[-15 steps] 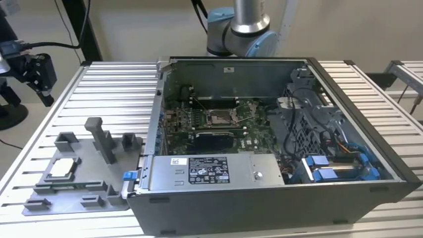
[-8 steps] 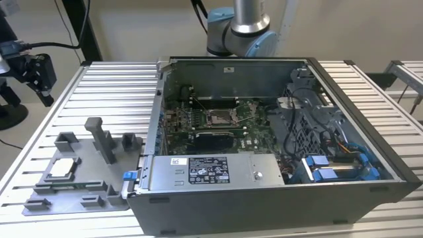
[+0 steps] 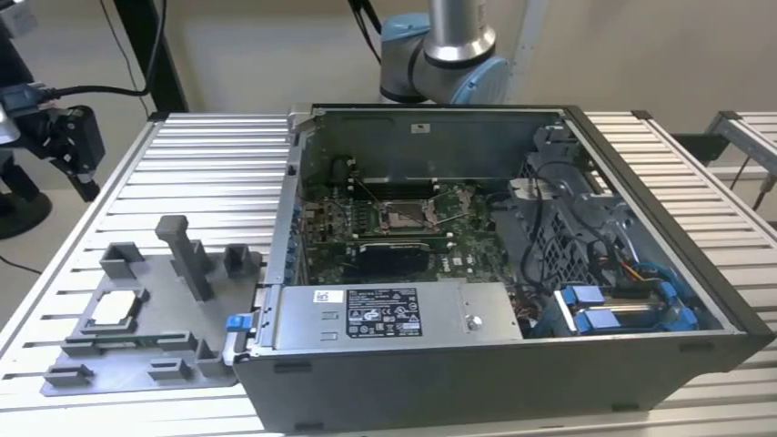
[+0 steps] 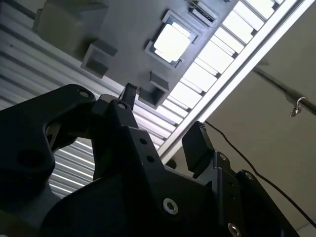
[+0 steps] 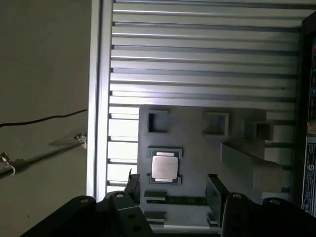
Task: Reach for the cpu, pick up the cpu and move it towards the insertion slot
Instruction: 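Pick up the cpu and move it towards the insertion slot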
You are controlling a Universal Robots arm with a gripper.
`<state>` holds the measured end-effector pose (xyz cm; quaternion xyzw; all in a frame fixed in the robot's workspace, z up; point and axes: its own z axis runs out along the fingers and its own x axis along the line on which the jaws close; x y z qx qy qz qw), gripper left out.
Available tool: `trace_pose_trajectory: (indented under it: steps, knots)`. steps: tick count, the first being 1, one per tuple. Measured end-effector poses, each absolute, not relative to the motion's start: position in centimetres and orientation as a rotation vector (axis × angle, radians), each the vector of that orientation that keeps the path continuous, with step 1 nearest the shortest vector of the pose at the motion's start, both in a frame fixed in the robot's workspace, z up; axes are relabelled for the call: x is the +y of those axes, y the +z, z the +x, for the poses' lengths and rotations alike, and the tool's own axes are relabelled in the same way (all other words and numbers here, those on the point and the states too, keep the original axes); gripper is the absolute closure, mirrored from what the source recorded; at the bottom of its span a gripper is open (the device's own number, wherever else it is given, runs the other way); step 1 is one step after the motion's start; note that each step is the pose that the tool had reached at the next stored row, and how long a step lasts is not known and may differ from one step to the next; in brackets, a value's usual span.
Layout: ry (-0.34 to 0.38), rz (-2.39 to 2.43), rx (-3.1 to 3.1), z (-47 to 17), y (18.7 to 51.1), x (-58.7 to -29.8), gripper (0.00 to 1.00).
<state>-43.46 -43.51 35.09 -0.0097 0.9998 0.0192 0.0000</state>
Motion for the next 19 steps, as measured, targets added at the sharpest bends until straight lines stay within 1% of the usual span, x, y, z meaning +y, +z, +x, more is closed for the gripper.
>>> trace_pose_trajectory:
  steps: [19]
  knots:
    - [0.06, -0.03, 3.141, -43.5, 33.6, -43.7, 0.0]
